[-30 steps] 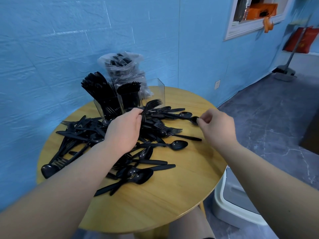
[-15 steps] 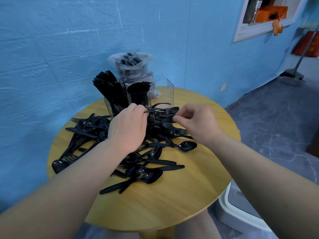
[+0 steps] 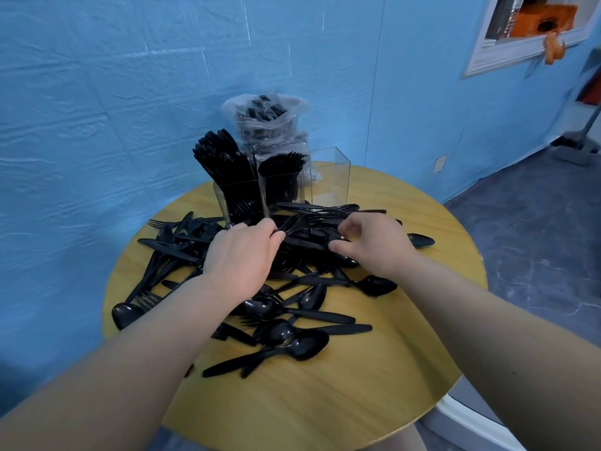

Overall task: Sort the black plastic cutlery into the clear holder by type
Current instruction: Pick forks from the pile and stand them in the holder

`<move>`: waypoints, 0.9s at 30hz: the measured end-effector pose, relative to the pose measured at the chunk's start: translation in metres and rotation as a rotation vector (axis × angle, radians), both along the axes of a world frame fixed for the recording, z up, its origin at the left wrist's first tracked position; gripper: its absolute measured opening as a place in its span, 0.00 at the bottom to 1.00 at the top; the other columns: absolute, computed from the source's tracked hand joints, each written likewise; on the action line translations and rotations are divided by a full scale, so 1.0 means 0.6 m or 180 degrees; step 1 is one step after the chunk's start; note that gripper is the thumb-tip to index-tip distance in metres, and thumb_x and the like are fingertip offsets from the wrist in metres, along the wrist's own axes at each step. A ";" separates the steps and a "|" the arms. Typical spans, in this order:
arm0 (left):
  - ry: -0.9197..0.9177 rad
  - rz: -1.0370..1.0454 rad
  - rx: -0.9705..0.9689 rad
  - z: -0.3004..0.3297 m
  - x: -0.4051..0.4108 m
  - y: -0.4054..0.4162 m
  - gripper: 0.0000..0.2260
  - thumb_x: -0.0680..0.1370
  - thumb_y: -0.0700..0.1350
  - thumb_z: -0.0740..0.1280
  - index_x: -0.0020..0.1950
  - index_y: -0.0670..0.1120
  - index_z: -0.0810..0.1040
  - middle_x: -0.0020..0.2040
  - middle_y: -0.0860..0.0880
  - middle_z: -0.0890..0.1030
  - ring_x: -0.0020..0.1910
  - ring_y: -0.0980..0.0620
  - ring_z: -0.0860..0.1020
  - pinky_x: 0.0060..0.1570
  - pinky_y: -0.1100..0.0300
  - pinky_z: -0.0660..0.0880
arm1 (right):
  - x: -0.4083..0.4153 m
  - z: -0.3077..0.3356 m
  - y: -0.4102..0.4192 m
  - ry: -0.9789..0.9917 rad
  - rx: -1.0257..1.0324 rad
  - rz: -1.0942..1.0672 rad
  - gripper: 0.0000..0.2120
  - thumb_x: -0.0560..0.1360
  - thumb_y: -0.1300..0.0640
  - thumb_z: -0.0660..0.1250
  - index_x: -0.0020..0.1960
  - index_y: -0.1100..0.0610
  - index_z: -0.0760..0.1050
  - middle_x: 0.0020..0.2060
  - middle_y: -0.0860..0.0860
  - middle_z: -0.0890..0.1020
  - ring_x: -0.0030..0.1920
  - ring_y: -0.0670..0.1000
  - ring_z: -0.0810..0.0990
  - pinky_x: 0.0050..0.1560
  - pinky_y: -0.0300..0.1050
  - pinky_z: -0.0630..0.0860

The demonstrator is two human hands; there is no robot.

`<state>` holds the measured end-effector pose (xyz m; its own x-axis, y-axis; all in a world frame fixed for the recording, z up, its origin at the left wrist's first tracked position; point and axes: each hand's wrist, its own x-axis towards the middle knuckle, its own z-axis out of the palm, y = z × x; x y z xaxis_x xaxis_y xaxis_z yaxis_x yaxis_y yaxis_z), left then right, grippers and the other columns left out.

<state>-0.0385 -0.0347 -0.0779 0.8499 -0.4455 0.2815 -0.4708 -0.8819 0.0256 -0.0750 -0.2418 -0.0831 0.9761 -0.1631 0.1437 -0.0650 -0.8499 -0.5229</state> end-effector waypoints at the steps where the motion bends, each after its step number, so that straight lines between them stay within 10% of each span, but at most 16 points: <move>1: -0.0046 -0.0001 0.0014 0.001 0.000 0.000 0.16 0.83 0.53 0.49 0.56 0.48 0.73 0.33 0.55 0.68 0.39 0.51 0.68 0.41 0.56 0.64 | -0.001 0.001 -0.003 0.0070 -0.0057 0.0028 0.16 0.73 0.46 0.69 0.56 0.53 0.78 0.50 0.47 0.81 0.53 0.49 0.78 0.52 0.46 0.76; 18: 0.0117 0.0210 -0.0410 -0.003 -0.003 -0.046 0.13 0.83 0.53 0.48 0.46 0.49 0.65 0.30 0.52 0.72 0.28 0.52 0.71 0.33 0.55 0.65 | -0.050 0.012 -0.081 -0.0044 0.1572 -0.0178 0.05 0.75 0.61 0.69 0.50 0.54 0.79 0.42 0.47 0.81 0.42 0.40 0.77 0.38 0.26 0.71; 27: -0.0271 0.0148 -0.0673 0.026 -0.010 -0.050 0.10 0.83 0.49 0.51 0.47 0.47 0.67 0.34 0.52 0.71 0.30 0.53 0.72 0.30 0.56 0.65 | -0.060 0.049 -0.064 -0.0169 0.2380 -0.0111 0.07 0.77 0.64 0.64 0.49 0.54 0.79 0.44 0.51 0.83 0.42 0.48 0.81 0.47 0.42 0.80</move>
<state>-0.0446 -0.0649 -0.0623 0.8372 -0.3300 0.4361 -0.4382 -0.8819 0.1740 -0.1113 -0.2804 -0.0536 0.9634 -0.2664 0.0291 -0.0441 -0.2648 -0.9633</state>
